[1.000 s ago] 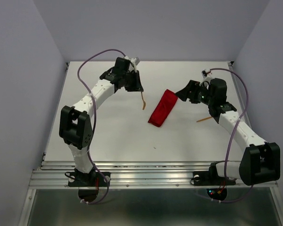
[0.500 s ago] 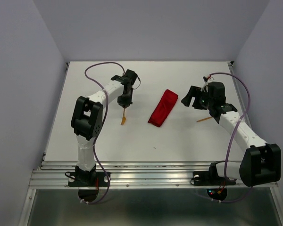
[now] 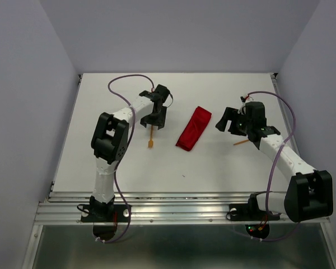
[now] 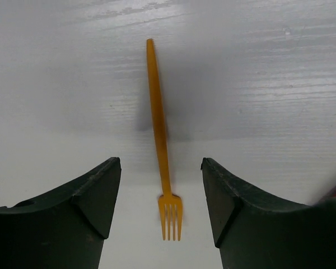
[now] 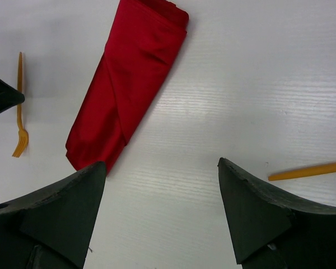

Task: Fold the napkin into a case and place the utensils inside
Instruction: Place the fork at the center of the board, then pick up the fork from the center of the board.

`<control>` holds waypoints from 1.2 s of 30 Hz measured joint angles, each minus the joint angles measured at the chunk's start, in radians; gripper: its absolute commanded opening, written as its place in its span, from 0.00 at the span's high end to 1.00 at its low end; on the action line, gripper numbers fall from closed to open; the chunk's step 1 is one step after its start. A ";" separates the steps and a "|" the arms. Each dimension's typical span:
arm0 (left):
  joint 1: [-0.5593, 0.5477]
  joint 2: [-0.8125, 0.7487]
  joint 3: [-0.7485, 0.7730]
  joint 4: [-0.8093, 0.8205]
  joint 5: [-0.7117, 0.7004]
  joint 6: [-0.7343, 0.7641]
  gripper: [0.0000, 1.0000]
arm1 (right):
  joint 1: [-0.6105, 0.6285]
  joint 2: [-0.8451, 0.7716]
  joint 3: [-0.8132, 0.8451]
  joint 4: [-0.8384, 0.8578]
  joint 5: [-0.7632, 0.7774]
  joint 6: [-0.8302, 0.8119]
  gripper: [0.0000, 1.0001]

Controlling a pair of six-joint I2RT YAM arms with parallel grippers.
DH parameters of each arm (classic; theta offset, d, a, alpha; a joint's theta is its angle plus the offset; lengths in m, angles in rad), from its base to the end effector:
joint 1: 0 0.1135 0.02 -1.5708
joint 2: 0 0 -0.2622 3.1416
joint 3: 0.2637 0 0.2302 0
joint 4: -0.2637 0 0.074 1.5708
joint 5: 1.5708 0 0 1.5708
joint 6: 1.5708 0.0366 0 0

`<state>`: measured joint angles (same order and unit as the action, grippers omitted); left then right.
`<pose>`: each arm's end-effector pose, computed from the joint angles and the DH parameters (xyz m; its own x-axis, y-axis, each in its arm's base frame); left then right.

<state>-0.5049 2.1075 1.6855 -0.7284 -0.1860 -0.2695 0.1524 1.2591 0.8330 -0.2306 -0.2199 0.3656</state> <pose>0.3764 -0.2003 0.2022 -0.8792 0.1869 -0.4383 0.1818 0.9818 0.0541 0.2495 0.0464 0.2589 -0.6776 0.2489 -0.6921 -0.0821 0.9095 0.4075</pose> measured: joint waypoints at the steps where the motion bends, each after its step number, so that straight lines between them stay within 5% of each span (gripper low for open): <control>1: 0.000 -0.007 -0.006 0.007 0.002 -0.001 0.33 | 0.000 0.000 0.000 -0.001 0.000 0.000 0.14; 9: 0.008 -0.187 -0.185 0.101 0.069 -0.033 0.43 | 0.000 0.000 0.000 -0.002 0.002 0.005 0.14; 18: 0.027 -0.209 -0.326 0.196 0.141 -0.063 0.55 | 0.000 0.012 0.000 -0.001 0.002 0.005 0.14; 25: 0.035 -0.203 -0.364 0.218 0.141 -0.079 0.76 | 0.000 0.018 0.000 -0.001 0.002 0.005 0.14; 30: 0.035 -0.199 -0.364 0.225 0.140 -0.080 0.76 | 0.000 0.026 0.000 -0.002 0.002 0.008 0.14; 33: 0.035 -0.198 -0.363 0.224 0.133 -0.079 0.62 | 0.000 0.026 0.000 -0.002 0.002 0.008 0.14; 36: 0.035 -0.192 -0.363 0.223 0.122 -0.079 0.58 | 0.000 0.026 0.000 -0.002 0.002 0.009 0.14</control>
<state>-0.4694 1.9160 1.3228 -0.5053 -0.0635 -0.3481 0.1524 1.2846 0.8330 -0.2321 -0.2176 0.3744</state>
